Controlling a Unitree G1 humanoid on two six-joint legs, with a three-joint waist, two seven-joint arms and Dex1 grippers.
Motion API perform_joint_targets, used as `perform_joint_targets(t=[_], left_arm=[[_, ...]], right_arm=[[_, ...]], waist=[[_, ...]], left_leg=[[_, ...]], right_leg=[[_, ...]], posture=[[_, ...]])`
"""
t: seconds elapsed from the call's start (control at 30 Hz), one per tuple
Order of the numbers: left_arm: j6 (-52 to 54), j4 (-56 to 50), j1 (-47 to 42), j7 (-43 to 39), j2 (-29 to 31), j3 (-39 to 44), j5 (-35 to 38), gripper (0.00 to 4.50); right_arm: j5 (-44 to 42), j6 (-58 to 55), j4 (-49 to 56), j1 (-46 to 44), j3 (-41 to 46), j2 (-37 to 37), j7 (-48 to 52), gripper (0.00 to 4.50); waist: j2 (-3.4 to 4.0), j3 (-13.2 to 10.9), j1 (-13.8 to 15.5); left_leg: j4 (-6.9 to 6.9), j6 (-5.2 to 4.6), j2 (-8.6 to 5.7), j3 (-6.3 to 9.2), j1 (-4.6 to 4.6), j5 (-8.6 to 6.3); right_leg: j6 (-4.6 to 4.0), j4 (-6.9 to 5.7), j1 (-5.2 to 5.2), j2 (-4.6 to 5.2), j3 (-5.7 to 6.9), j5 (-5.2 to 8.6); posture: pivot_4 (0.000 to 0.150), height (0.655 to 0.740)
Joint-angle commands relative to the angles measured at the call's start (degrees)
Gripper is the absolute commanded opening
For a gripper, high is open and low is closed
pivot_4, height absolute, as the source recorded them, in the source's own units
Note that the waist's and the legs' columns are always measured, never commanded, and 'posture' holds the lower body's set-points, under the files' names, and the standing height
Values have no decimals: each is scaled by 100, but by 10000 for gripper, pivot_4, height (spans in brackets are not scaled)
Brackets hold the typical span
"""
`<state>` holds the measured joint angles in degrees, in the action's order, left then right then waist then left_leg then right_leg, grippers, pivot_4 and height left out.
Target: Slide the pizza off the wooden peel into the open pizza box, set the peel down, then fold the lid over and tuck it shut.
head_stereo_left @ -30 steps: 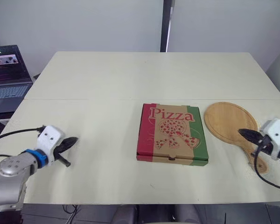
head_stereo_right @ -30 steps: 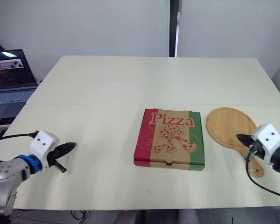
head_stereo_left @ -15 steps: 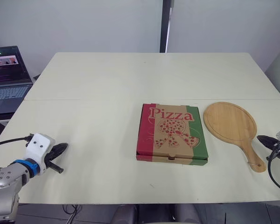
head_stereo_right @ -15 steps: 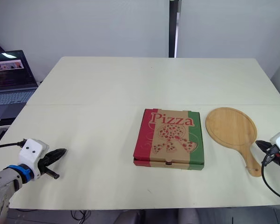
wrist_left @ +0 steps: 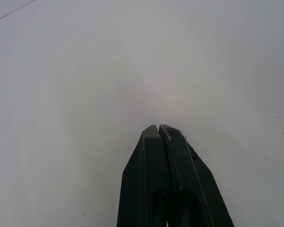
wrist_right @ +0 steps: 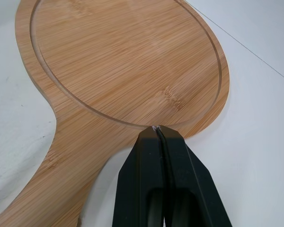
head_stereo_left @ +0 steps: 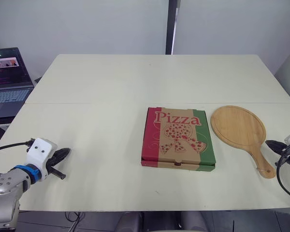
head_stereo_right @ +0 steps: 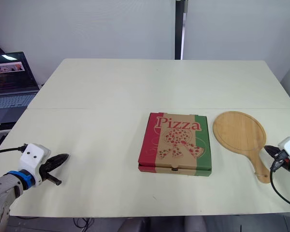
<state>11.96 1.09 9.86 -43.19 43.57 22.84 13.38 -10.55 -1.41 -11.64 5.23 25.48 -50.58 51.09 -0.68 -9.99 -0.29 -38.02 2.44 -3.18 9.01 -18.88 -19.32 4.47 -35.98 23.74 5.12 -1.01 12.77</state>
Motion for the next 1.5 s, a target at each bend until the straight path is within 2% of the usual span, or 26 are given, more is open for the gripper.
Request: perform_joint_targets(t=[0.03, 0.6, 0.73, 0.9, 1.03, 1.23, 1.5], left_arm=[[-44, -149, 23, 25, 21, 78, 35, 0], [209, -501, -228, -36, -18, -95, 187, 0], [390, -721, -367, -79, 7, -155, 354, 0], [452, -908, -472, -263, 78, -351, 345, 0], [492, -1110, -444, -427, 102, -492, 355, 0], [642, -1430, -500, -645, 147, -633, 451, 0], [661, -1502, -461, -668, 120, -660, 431, 0]], right_arm=[[-16, 69, 127, -42, 31, -139, -10, 565], [-188, -214, 739, -281, -41, -118, 52, 565], [-508, -536, 1503, -348, -236, -109, 251, 565], [-1328, -1742, 3575, -665, -1218, -45, 435, 565], [-1413, -2355, 4355, -1346, -2311, 196, 312, 565], [-449, -2507, 4057, -2273, -3842, 562, 224, 565], [395, -2235, 3423, -2478, -4479, 611, 265, 565]], waist=[[0, 0, 0], [1, 0, 1], [1, 0, 1], [6, 1, -27], [4, 0, -27], [3, 0, 29], [2, 0, 16]], left_leg=[[0, 0, 0, 0, 0, 0], [0, 1, -1, 1, -1, 0], [0, 0, 0, 2, -1, 0], [-1, 1, 7, 6, 0, 0], [-1, 2, 6, 9, -2, 1], [-2, 3, 0, 16, -7, 1], [0, 24, 0, 15, -8, 12]], right_leg=[[0, 0, 0, 0, 0, 0], [0, 0, 0, 0, 0, 0], [0, 0, 0, 0, 1, 0], [0, -2, 0, -5, 3, 0], [0, 0, 1, -6, 5, -1], [0, 2, 5, -2, 11, -1], [-1, 1, 12, -2, 9, -1]], posture=[[1500, 7400], [1500, 7400], [1500, 7400], [1500, 7400], [1500, 7400], [1500, 7400], [1500, 7400]])
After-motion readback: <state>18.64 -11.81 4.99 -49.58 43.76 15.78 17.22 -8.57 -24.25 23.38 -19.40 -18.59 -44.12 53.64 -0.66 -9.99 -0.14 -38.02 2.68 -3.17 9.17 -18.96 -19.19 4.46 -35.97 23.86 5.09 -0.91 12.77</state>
